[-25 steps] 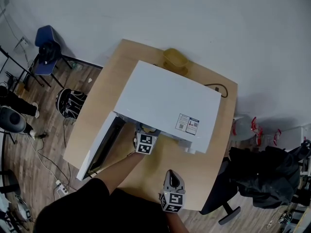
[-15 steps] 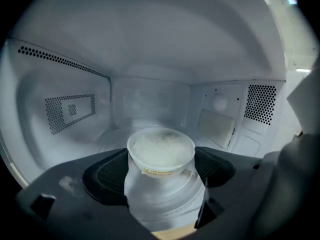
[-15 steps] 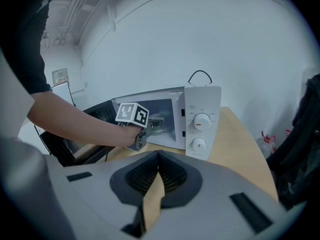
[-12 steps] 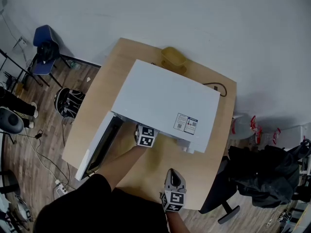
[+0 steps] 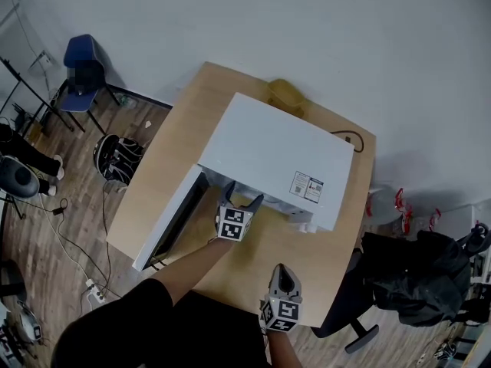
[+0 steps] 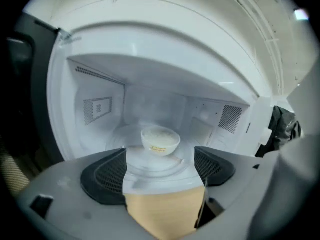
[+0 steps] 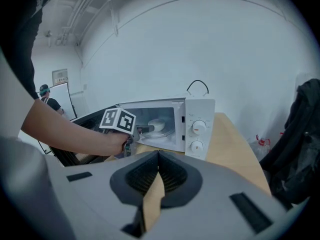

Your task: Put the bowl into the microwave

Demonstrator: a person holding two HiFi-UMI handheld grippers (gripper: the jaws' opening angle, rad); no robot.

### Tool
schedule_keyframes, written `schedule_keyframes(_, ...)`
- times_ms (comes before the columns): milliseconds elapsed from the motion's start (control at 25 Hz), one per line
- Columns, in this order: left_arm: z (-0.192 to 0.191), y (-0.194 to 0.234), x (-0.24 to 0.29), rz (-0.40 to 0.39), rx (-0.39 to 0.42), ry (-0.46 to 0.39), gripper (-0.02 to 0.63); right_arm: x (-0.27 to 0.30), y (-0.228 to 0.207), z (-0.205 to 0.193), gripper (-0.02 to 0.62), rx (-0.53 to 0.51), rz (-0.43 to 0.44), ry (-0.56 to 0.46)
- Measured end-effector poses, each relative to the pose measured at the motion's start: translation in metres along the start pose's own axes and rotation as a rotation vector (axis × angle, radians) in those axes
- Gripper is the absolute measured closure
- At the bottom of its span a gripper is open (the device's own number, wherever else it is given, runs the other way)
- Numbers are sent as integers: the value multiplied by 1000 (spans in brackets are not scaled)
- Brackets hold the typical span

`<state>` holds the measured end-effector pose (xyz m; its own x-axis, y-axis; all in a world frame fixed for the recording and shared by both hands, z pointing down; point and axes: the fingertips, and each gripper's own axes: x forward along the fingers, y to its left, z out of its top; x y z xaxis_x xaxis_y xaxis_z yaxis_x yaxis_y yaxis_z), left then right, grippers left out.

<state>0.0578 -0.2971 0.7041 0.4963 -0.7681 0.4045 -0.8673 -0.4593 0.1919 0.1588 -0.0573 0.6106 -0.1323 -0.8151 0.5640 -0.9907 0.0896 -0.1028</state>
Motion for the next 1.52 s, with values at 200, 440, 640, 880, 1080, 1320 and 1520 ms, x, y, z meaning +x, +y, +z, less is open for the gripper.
schedule_keyframes(200, 18, -24, -89, -49, -23, -29, 210, -25, 14, 7, 535, 12, -18, -65)
schedule_keyframes(440, 26, -72, -214, -200, -121, -46, 213, -74, 37, 13, 535, 55, -47, -142)
schedule_keyframes(640, 42, -98, -309, -273, -76, -108, 336, -123, 63, 25, 535, 88, -25, -205)
schedule_keyframes(880, 53, -125, -397, -278, 3, -185, 589, -183, 94, 35, 535, 8, 20, -270)
schedule_keyframes(1080, 52, -162, -454, -223, 93, -250, 592, -237, 104, 34, 535, -31, 76, -324)
schedule_keyframes(1320, 25, -226, -520, -220, 84, -293, 594, -315, 118, -4, 535, -42, 137, -340)
schedule_keyframes(1520, 3, -246, -569, -130, 97, -321, 594, -360, 128, -42, 535, -63, 163, -333)
